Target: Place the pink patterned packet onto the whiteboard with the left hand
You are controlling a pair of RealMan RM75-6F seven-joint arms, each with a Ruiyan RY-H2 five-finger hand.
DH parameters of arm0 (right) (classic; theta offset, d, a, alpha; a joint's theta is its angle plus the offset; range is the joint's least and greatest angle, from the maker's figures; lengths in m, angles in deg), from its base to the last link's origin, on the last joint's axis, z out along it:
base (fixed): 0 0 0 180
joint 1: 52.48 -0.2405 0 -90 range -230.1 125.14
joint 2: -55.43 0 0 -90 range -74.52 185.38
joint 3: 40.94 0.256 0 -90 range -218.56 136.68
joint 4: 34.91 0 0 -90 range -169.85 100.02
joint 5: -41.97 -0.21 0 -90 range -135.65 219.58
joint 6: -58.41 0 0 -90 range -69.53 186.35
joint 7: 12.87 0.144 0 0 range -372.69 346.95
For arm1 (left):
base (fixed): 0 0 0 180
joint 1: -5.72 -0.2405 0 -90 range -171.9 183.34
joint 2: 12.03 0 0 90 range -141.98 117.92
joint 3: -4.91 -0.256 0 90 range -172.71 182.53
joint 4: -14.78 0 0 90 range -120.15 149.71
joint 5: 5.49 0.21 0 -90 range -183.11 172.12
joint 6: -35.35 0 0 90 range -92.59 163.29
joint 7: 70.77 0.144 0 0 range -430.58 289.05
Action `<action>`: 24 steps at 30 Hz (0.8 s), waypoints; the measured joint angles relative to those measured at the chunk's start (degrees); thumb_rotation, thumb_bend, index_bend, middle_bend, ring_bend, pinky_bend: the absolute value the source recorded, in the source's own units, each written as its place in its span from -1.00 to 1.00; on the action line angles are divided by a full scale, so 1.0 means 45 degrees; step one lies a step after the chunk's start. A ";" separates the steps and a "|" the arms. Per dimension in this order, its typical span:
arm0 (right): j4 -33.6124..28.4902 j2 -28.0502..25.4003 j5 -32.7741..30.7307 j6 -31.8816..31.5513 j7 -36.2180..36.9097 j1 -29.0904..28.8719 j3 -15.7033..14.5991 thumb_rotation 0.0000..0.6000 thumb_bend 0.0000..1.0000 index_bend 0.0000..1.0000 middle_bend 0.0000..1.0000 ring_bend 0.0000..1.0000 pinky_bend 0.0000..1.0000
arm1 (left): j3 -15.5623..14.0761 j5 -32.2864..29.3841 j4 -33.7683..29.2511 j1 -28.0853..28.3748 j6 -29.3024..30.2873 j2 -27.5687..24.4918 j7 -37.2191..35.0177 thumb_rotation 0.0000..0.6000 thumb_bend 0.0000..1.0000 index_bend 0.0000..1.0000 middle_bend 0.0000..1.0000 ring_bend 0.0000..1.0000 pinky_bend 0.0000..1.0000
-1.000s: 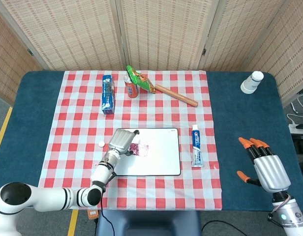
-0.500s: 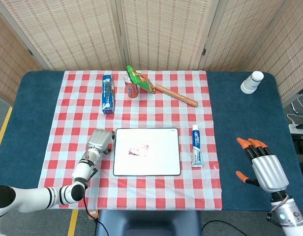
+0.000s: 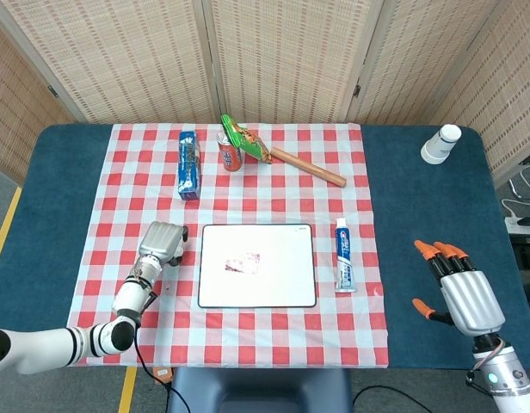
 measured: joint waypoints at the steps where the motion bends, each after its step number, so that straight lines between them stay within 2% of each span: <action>1: 0.0004 0.0000 0.0006 0.0002 -0.0005 -0.0001 -0.0003 0.83 -0.69 -0.94 -0.67 -0.76 -0.65 | -0.0005 0.0006 0.0009 -0.0022 -0.0021 0.0005 -0.0036 1.00 -0.45 -0.13 1.00 1.00 0.95; 24: 0.0006 -0.0005 0.0025 0.0024 -0.0022 -0.0017 -0.0032 0.82 -0.69 -0.94 -0.67 -0.75 -0.65 | 0.0051 0.0305 0.0655 -0.0231 -0.0074 0.0475 -0.0258 1.00 -0.45 -0.14 1.00 1.00 0.96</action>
